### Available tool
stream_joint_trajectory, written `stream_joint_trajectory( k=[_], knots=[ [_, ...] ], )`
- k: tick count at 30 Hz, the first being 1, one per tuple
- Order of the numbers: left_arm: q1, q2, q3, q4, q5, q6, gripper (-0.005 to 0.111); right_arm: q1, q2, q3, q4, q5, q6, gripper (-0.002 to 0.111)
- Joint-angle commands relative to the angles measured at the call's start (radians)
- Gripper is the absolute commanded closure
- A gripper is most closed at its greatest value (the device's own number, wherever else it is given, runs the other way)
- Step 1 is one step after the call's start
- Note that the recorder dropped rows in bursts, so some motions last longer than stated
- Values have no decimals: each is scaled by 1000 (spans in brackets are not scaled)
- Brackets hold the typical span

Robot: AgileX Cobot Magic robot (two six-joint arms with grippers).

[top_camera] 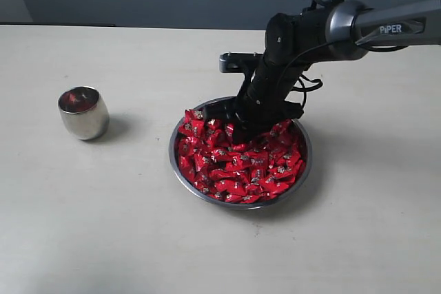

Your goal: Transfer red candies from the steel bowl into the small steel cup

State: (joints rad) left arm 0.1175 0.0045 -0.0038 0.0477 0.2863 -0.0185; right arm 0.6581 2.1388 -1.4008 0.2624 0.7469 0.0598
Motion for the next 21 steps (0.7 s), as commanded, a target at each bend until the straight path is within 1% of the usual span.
stream_joint_trajectory(
  k=[1,9,21],
  knots=[
    [1,-4,4,-2,-2,-1,106,1,-1,19,-84,25,-3,105],
    [1,-4,4,-2,-2,-1,106,1,-42,18,-132,22,-3,105],
    [1,-4,4,-2,-2,-1,106,1,-79,18,-152,28,-3,105]
  ],
)
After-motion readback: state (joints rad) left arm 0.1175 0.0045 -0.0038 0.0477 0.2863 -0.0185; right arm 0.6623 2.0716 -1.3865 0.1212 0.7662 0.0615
